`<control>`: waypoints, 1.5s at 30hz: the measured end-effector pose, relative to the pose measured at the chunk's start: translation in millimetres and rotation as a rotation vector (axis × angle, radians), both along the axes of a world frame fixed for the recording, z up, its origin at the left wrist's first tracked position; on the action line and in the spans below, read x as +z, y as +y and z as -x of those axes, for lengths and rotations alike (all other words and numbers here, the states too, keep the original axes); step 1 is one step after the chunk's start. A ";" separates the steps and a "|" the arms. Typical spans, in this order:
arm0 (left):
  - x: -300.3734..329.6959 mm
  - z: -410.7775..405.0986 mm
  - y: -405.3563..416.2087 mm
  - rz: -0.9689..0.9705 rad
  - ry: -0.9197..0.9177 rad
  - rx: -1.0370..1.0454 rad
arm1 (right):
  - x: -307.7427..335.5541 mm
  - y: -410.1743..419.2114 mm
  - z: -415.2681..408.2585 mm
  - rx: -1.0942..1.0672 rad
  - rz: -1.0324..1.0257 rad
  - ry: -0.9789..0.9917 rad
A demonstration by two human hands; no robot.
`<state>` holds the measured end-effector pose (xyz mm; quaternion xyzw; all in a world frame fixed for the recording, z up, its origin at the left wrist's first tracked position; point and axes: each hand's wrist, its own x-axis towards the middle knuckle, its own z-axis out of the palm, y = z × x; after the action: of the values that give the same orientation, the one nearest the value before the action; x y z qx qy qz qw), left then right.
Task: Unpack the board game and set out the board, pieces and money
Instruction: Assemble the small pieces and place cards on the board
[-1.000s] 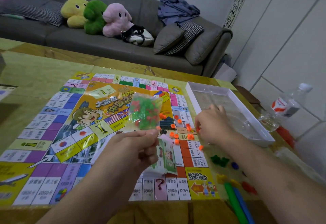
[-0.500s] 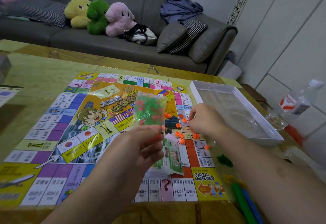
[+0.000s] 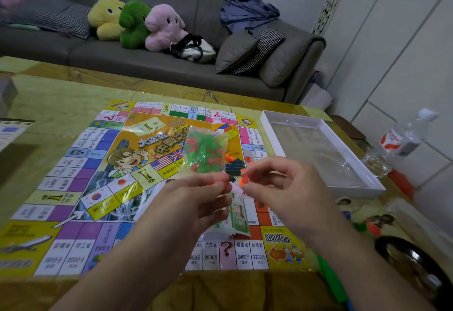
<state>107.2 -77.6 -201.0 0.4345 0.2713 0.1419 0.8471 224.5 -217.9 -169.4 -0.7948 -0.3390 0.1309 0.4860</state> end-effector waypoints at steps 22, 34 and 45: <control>-6.5 2.5 -13.7 -0.351 0.048 -0.017 | -35.1 -11.0 20.0 -0.027 -0.087 -0.290; -7.7 3.3 -14.0 -0.493 0.117 -0.032 | -29.3 -15.5 21.0 0.006 0.060 -0.572; -15.4 -1.0 -15.5 -0.468 0.117 -0.006 | -32.7 -13.8 26.1 0.021 -0.042 -0.335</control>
<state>108.2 -93.1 -216.4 0.6273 0.2783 0.1728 0.7065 198.4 -231.7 -202.0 -0.7916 -0.4261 -0.0056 0.4378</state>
